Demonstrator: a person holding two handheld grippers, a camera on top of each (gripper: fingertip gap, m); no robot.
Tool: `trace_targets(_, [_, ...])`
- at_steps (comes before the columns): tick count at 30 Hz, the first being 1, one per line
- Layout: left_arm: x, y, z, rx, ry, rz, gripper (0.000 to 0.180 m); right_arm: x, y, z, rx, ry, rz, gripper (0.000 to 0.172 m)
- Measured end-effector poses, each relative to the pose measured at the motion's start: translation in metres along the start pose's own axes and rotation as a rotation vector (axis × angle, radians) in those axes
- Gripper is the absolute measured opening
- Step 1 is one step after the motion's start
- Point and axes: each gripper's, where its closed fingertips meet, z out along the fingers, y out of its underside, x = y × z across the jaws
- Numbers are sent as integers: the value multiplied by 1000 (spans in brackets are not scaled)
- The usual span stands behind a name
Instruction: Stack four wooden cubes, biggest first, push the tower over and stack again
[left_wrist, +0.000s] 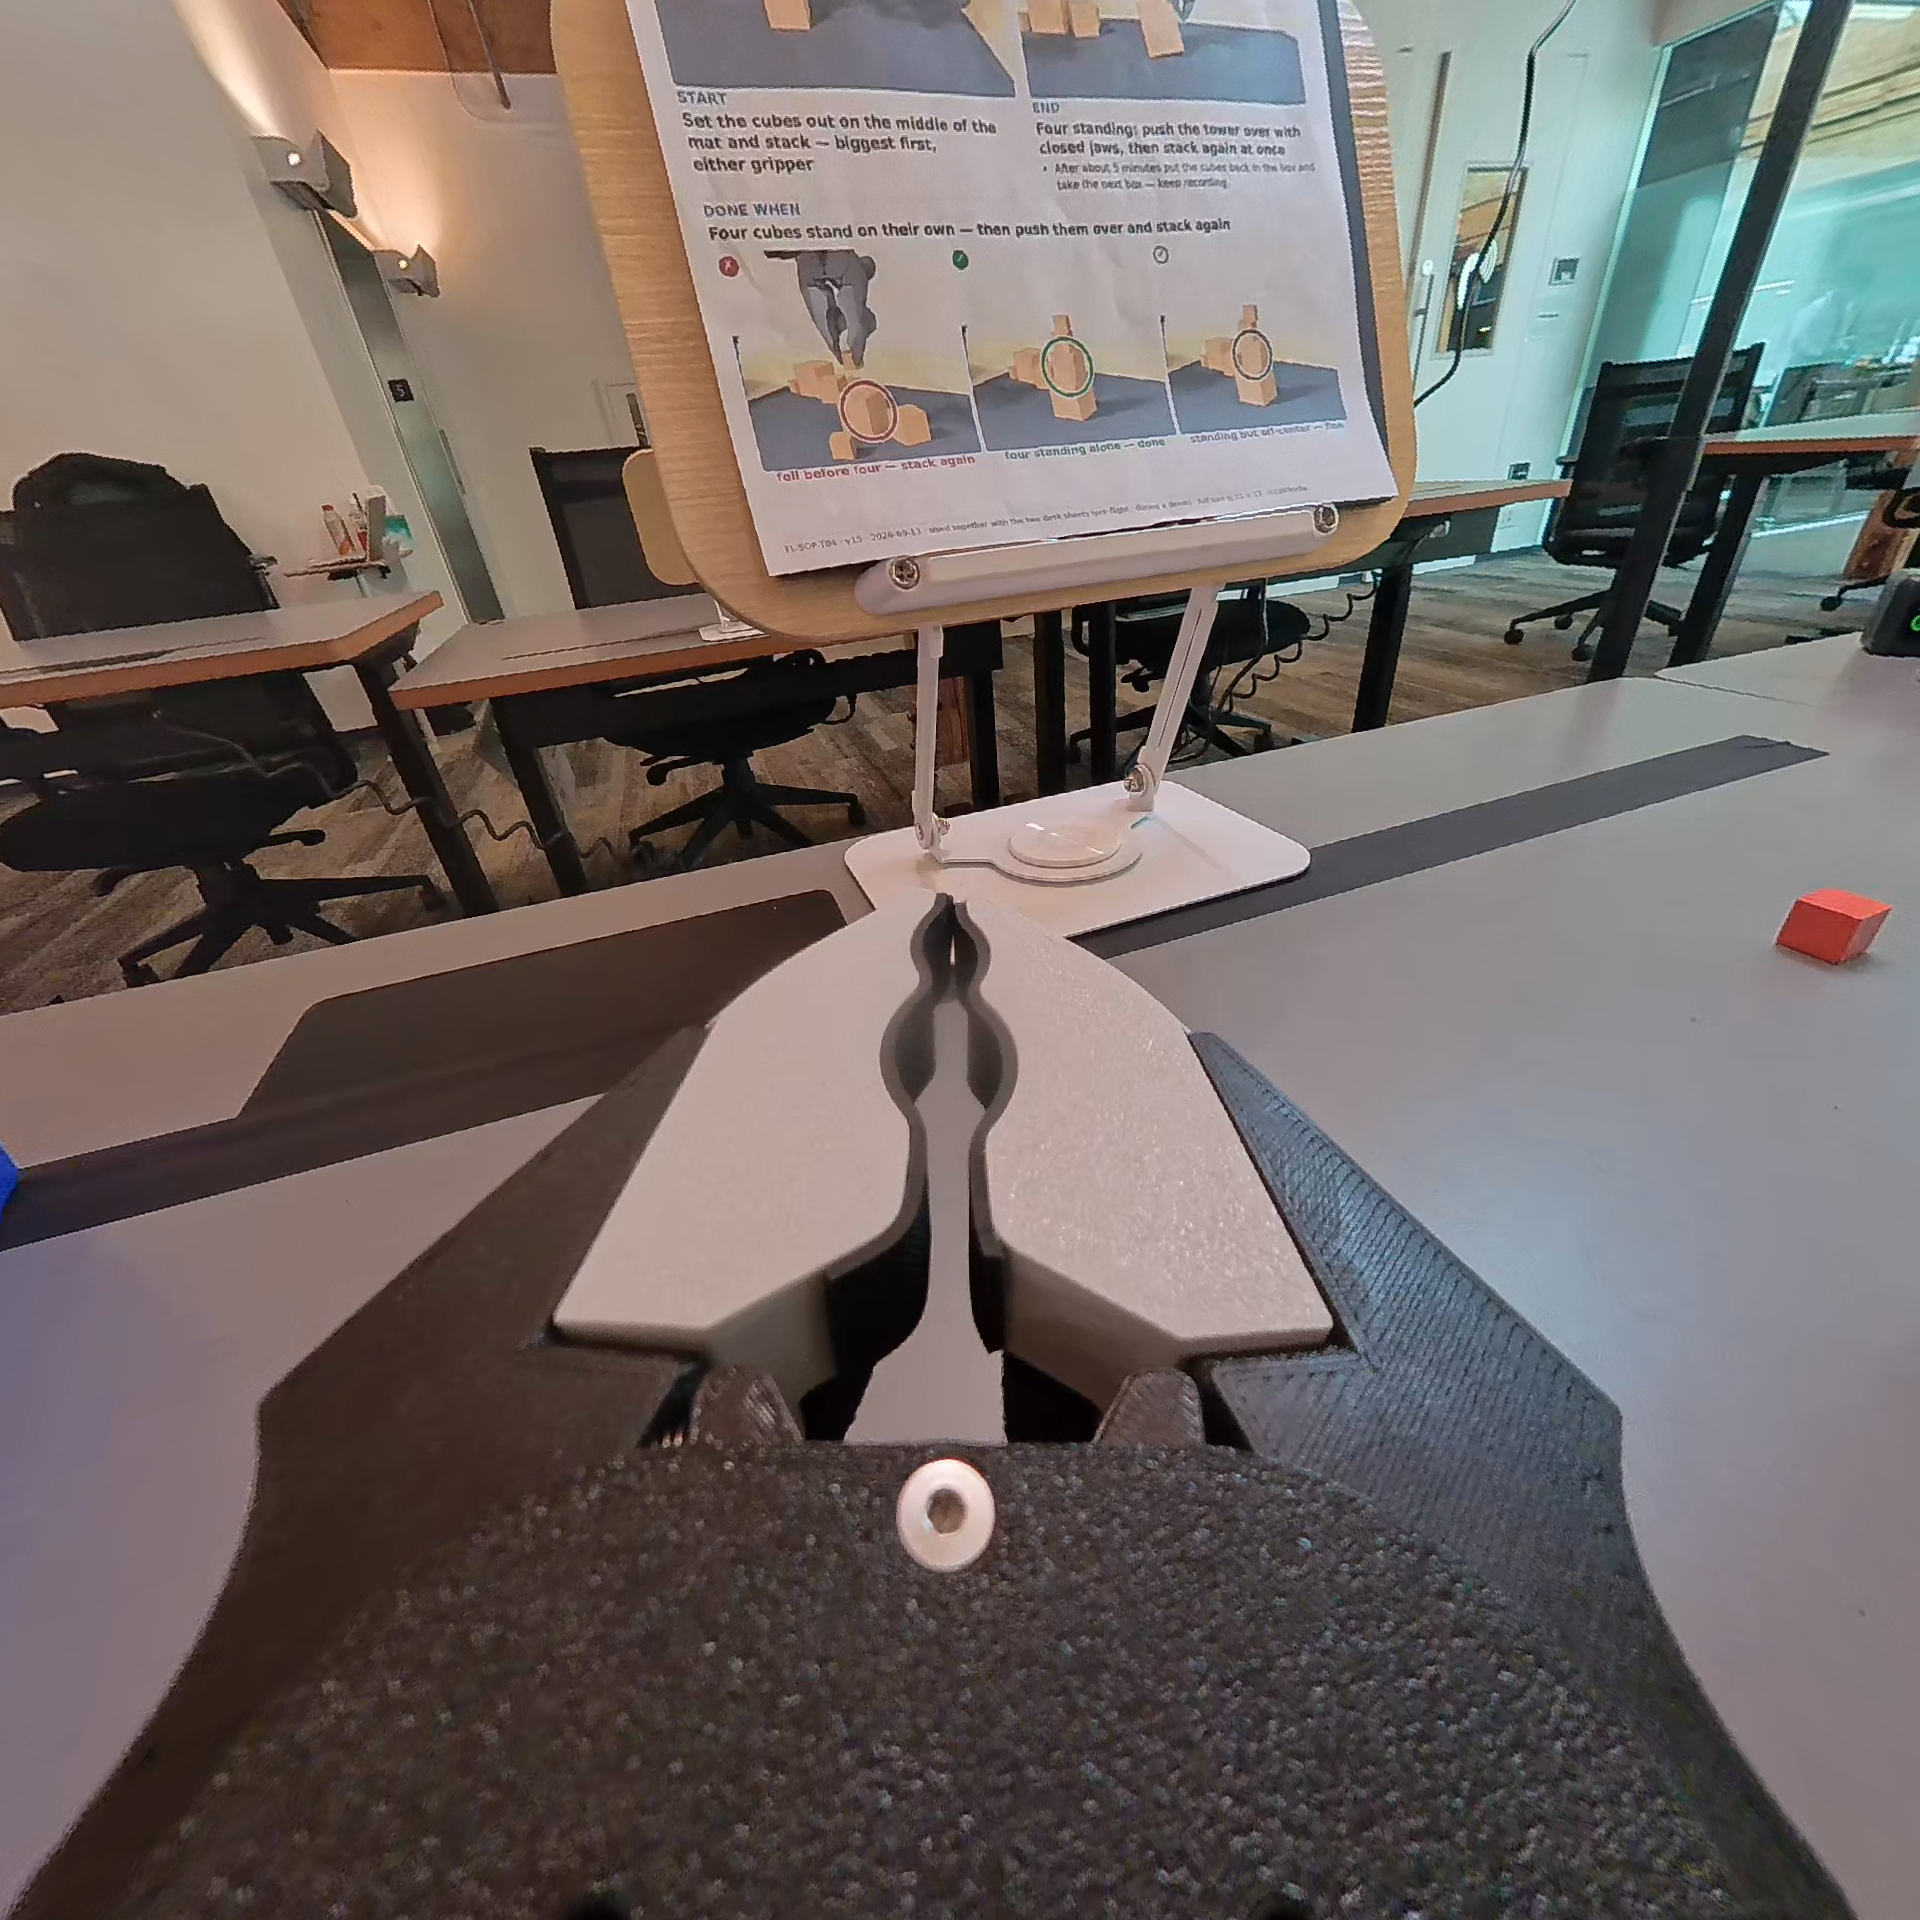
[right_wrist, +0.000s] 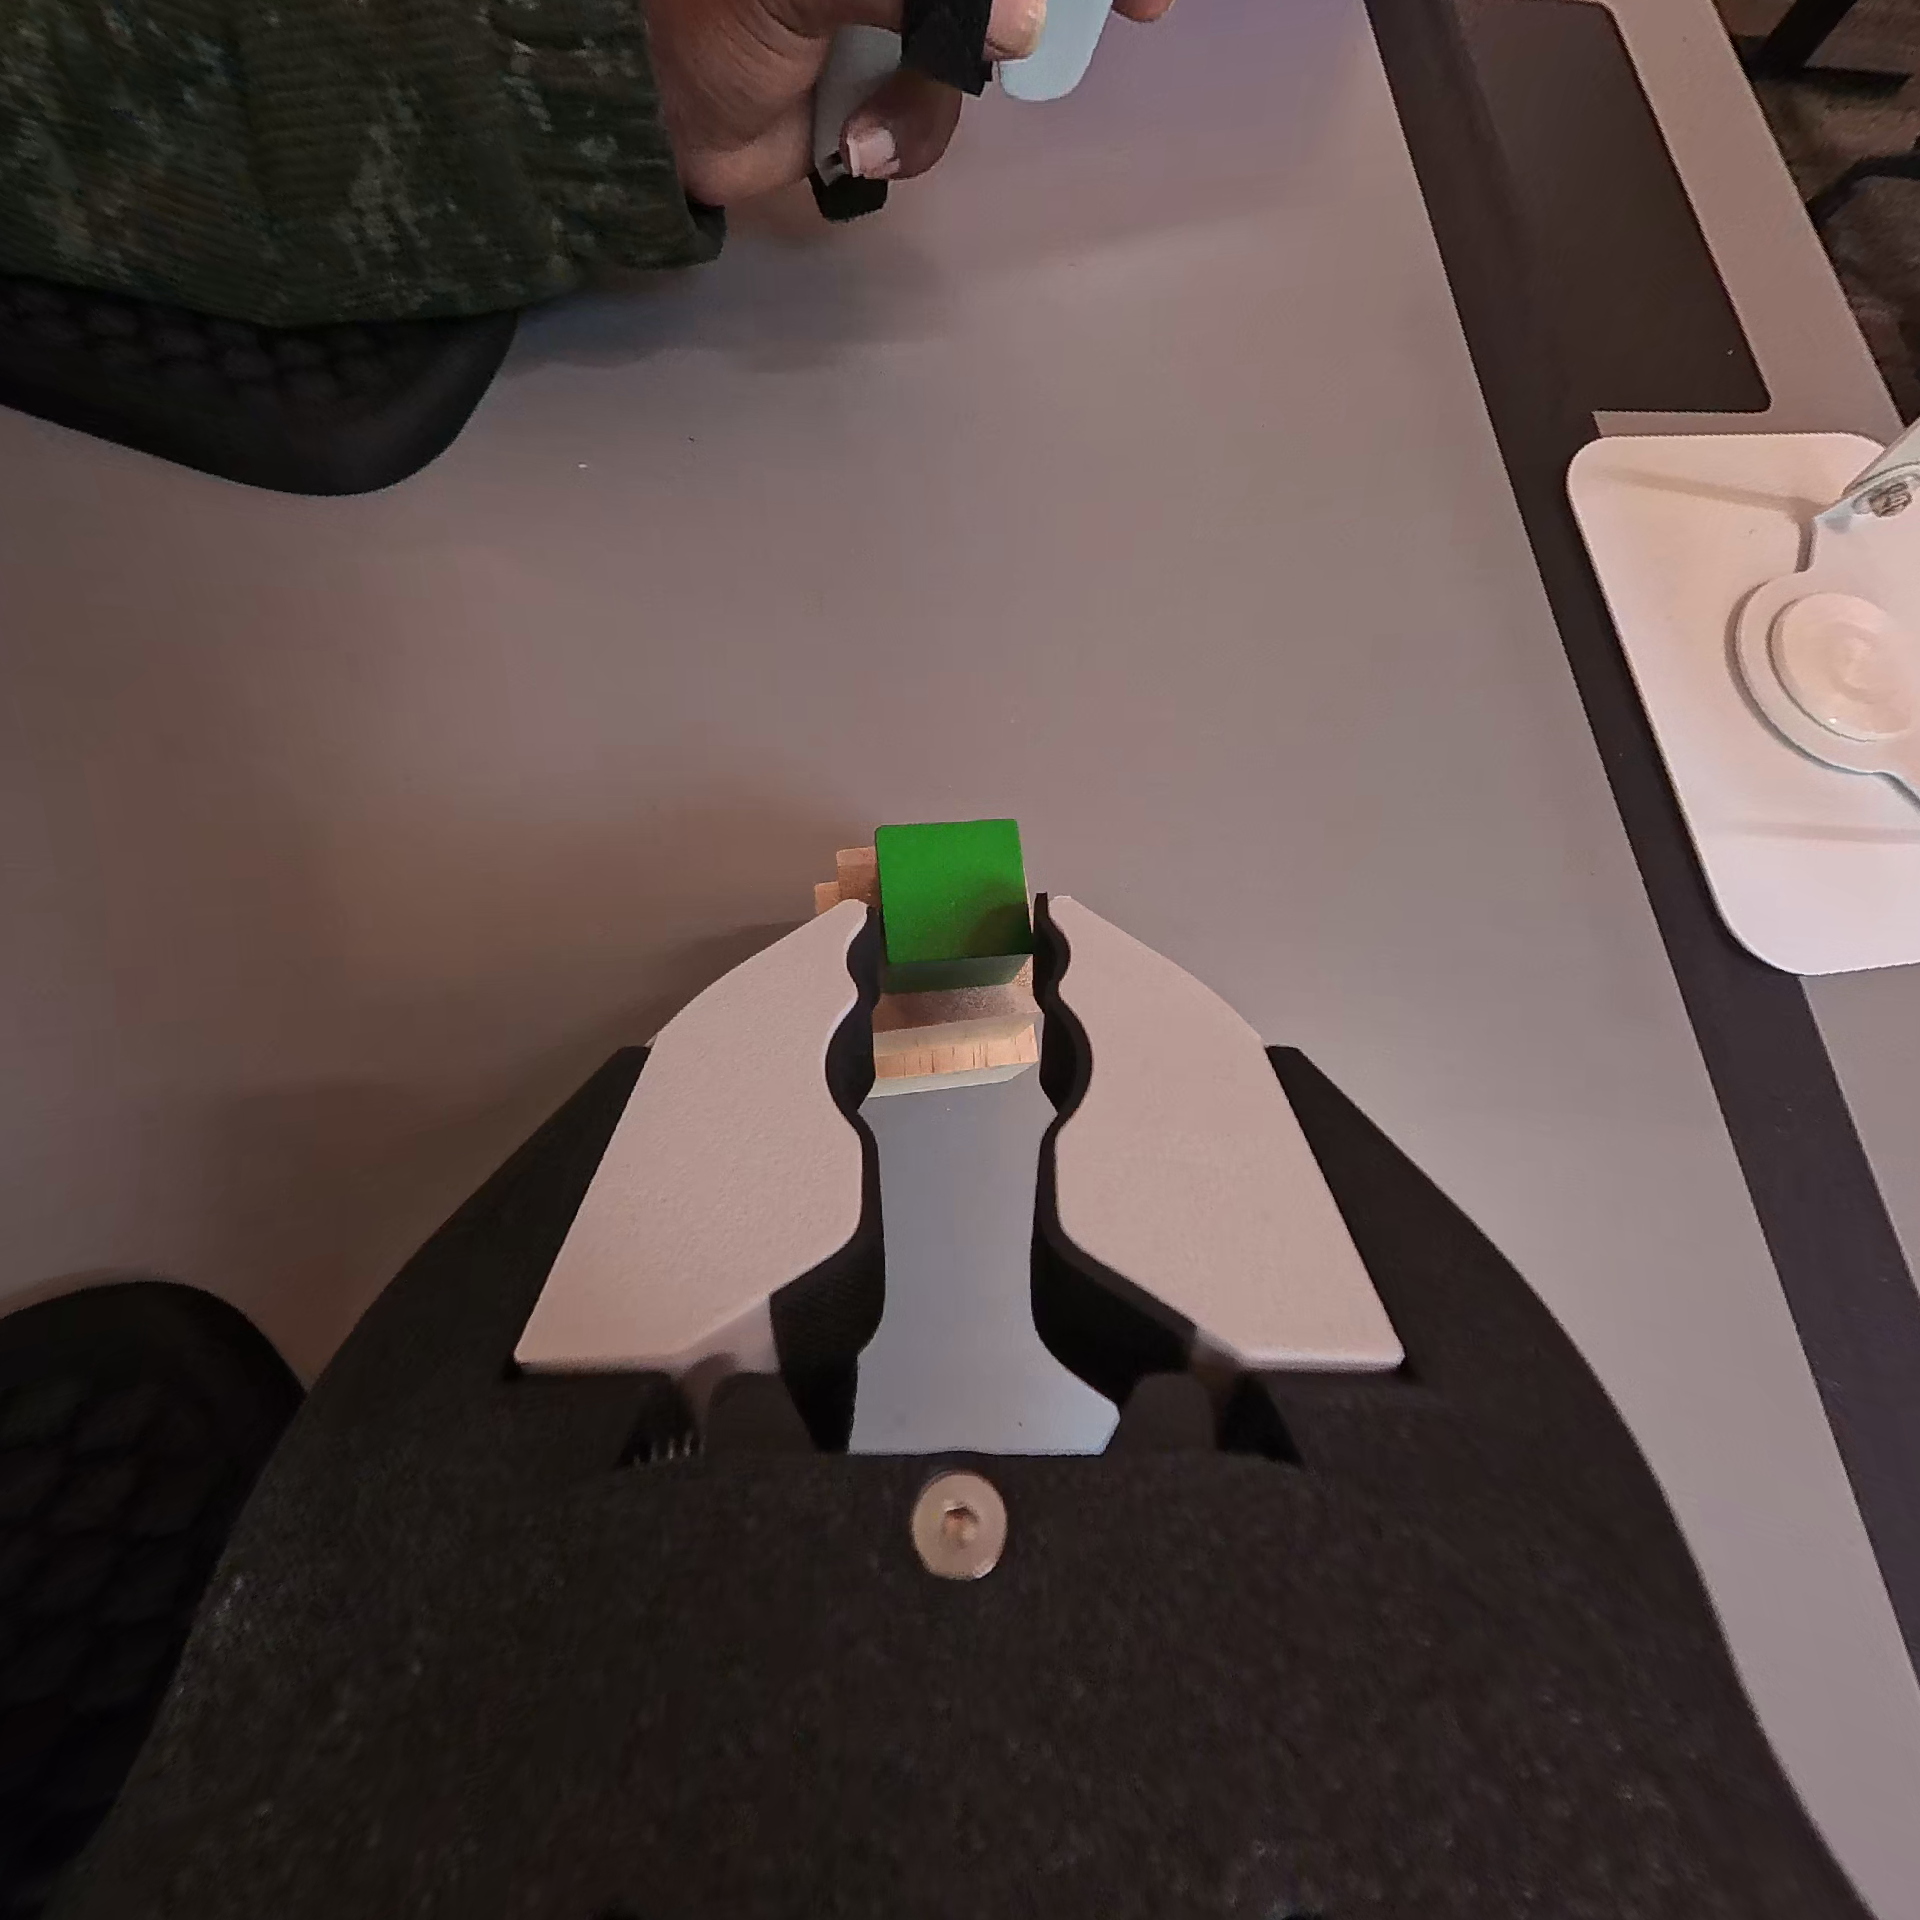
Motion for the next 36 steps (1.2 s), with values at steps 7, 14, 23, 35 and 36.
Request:
trace_targets(7, [-1, 0, 0, 0, -1, -1, 0, 25, -10, -27, 113, 73, 53, 36])
trace_targets(14, [-1, 1, 0, -1, 0, -1, 0, 101, 63, -49, 18, 339, 262, 36])
trace_targets(23, [-1, 4, 1, -11, -1, 2, 0, 127, 138, -20, -128, 381, 333, 43])
trace_targets(35, [-3, 5, 2, -16, 1, -5, 0, 141, 159, -2, -225, 199, 203, 33])
trace_targets(36, [-3, 6, 2, -17, 2, -6, 0, 140, 158, -2, -210, 182, 215, 22])
